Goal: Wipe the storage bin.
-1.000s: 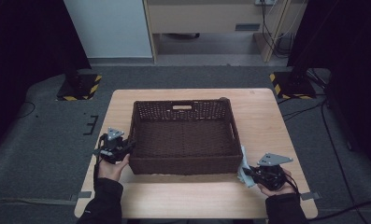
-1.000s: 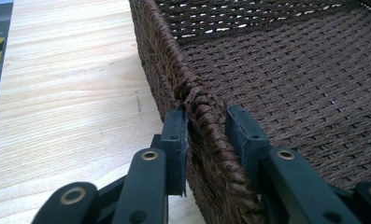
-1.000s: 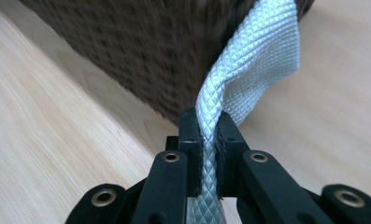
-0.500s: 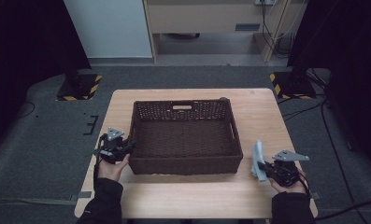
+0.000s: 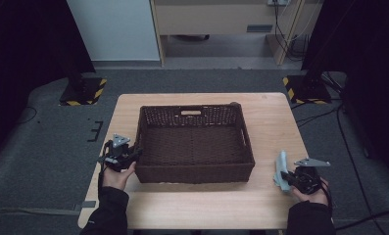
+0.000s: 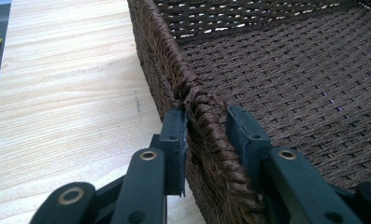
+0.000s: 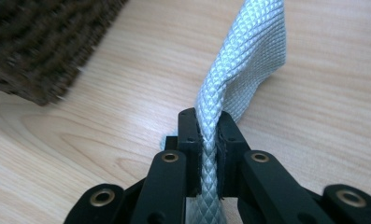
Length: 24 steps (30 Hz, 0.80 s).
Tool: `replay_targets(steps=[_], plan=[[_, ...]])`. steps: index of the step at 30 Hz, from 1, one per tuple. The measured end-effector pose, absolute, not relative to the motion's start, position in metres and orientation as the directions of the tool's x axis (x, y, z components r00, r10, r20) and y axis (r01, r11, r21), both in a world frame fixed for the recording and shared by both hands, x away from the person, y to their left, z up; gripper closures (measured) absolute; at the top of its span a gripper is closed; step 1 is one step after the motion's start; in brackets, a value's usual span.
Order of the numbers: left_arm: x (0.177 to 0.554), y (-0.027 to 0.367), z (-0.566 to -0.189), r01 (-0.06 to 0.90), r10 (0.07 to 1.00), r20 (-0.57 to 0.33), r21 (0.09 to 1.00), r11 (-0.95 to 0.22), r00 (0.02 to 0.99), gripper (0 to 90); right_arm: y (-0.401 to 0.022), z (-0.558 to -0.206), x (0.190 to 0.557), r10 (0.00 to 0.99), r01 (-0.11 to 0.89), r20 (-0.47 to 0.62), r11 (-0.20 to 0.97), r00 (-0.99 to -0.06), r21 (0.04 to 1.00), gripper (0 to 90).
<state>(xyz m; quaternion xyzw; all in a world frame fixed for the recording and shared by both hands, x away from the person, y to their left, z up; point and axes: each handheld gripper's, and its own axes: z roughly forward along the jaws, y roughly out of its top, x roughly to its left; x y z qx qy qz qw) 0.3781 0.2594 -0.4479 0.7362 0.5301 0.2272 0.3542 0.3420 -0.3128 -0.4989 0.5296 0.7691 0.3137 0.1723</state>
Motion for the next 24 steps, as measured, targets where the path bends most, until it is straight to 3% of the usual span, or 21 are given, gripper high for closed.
replay_targets(steps=[4, 9, 14, 24], plan=[[0.378, 0.259, -0.448, 0.619, 0.941, -0.042, 0.763, -0.187, 0.335, 67.7, -0.313, -0.501, 0.343, 0.926, 0.715, 0.053, 0.251, -0.373, 0.652, 80.3], [0.378, 0.26, -0.448, 0.619, 0.941, -0.042, 0.763, -0.187, 0.337, 67.6, -0.312, -0.499, 0.343, 0.937, 0.691, 0.028, 0.237, -0.349, 0.683, 65.7], [0.378, 0.26, -0.448, 0.619, 0.94, -0.043, 0.763, -0.188, 0.338, 67.7, -0.314, -0.491, 0.341, 0.945, 0.643, 0.007, 0.218, -0.328, 0.734, 56.9], [0.379, 0.26, -0.448, 0.615, 0.937, -0.033, 0.762, -0.202, 0.348, 68.0, -0.306, -0.457, 0.339, 0.935, 0.519, 0.027, 0.172, -0.353, 0.838, 57.2]])
